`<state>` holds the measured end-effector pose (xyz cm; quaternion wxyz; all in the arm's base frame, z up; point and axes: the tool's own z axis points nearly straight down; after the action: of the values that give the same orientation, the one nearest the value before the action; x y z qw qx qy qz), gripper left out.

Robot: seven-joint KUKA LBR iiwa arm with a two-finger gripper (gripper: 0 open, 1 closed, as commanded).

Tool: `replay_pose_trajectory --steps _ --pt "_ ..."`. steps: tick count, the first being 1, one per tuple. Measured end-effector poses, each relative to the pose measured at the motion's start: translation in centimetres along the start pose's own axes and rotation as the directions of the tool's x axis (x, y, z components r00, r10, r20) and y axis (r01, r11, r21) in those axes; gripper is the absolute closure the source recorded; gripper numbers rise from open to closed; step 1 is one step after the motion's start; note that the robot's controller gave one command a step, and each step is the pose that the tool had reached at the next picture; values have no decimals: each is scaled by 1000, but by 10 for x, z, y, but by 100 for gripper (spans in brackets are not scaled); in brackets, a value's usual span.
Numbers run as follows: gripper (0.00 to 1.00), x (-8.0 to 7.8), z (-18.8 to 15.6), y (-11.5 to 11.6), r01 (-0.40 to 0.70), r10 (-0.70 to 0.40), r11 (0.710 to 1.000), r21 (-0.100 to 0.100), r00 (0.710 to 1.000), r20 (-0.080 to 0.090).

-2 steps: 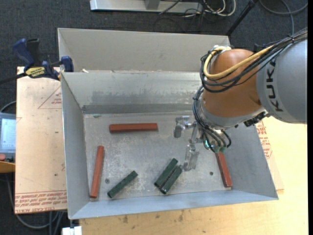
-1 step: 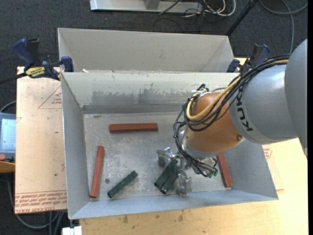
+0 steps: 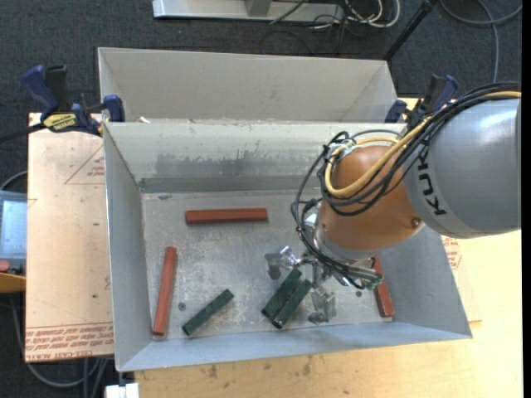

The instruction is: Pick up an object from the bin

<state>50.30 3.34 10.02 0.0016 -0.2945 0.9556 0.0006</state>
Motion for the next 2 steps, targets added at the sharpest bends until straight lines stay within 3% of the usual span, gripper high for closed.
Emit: replay_pose_trajectory --steps 1,2 --pt "0 -16 -5 5 287 -287 958 -1 958 0" --pt "0 -5 31 -1 582 -582 813 -4 813 -2"
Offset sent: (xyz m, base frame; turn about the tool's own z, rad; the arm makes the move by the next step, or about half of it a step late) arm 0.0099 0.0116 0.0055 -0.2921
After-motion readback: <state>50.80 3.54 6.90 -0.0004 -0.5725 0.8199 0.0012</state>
